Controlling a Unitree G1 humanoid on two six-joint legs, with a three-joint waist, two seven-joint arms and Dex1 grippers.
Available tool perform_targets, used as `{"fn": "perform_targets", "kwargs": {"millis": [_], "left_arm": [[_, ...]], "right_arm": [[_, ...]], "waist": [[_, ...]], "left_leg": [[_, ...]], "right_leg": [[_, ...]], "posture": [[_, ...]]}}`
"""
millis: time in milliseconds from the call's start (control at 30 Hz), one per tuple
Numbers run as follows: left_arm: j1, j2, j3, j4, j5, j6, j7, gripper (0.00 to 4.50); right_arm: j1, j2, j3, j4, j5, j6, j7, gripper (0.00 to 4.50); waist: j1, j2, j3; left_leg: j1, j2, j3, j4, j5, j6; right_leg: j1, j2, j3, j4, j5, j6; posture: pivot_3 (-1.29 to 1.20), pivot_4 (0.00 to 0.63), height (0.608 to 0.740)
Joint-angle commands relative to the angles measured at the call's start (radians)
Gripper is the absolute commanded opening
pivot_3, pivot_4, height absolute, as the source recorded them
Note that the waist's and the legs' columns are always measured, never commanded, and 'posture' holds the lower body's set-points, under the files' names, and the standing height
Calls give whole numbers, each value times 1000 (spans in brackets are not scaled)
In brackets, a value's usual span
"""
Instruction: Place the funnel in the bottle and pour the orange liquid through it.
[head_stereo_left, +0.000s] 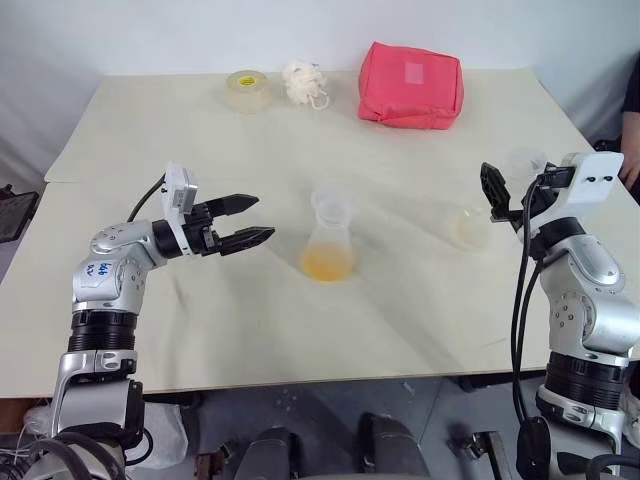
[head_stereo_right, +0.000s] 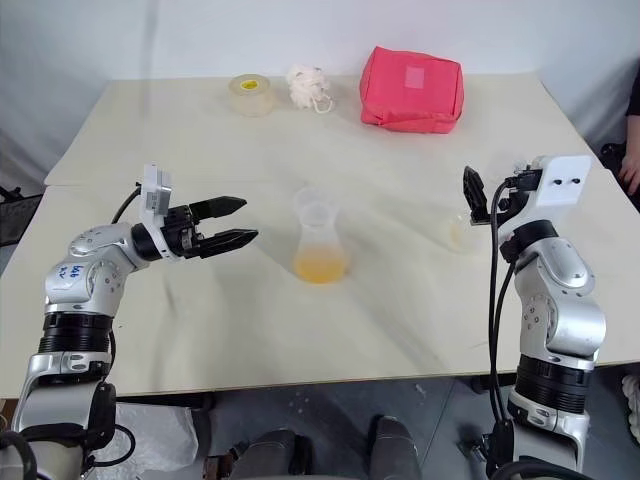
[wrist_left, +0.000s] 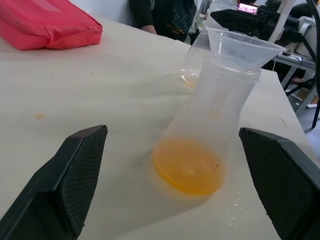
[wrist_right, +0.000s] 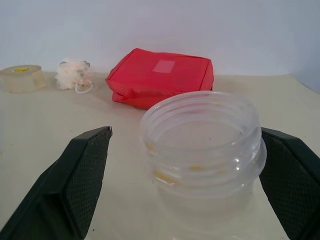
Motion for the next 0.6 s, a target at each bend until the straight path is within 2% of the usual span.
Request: {"fn": "perform_targets", "kwargs": {"millis": [33, 233, 500, 600], "left_arm": [[6, 12, 2, -19, 13, -37, -3, 4500], [12, 18, 4, -20, 7, -31, -14, 4500], [6, 16, 7, 10, 6, -93, -81, 4500], [6, 28, 5, 23, 8, -99, -102, 4500]], "right_arm": [[-3, -26, -13, -39, 15, -29, 5, 4458], [-42, -54, -26, -43, 60, -28, 40, 4458], [-96, -153, -8, 4, 109, -66, 194, 4458], [-94, -210, -10, -6, 168, -42, 304, 4458]], "waist": [[0, 0, 0], [-1, 0, 0], [2, 0, 0], [2, 0, 0]], "left_leg": [[0, 0, 0, 0, 0, 0], [0, 0, 0, 0, 0, 0], [0, 0, 0, 0, 0, 0], [0, 0, 0, 0, 0, 0]], "right_leg": [[0, 0, 0, 0, 0, 0], [0, 0, 0, 0, 0, 0], [0, 0, 0, 0, 0, 0], [0, 0, 0, 0, 0, 0]], "posture": [[0, 150, 740], [0, 150, 740], [0, 150, 740], [0, 150, 740]]}}
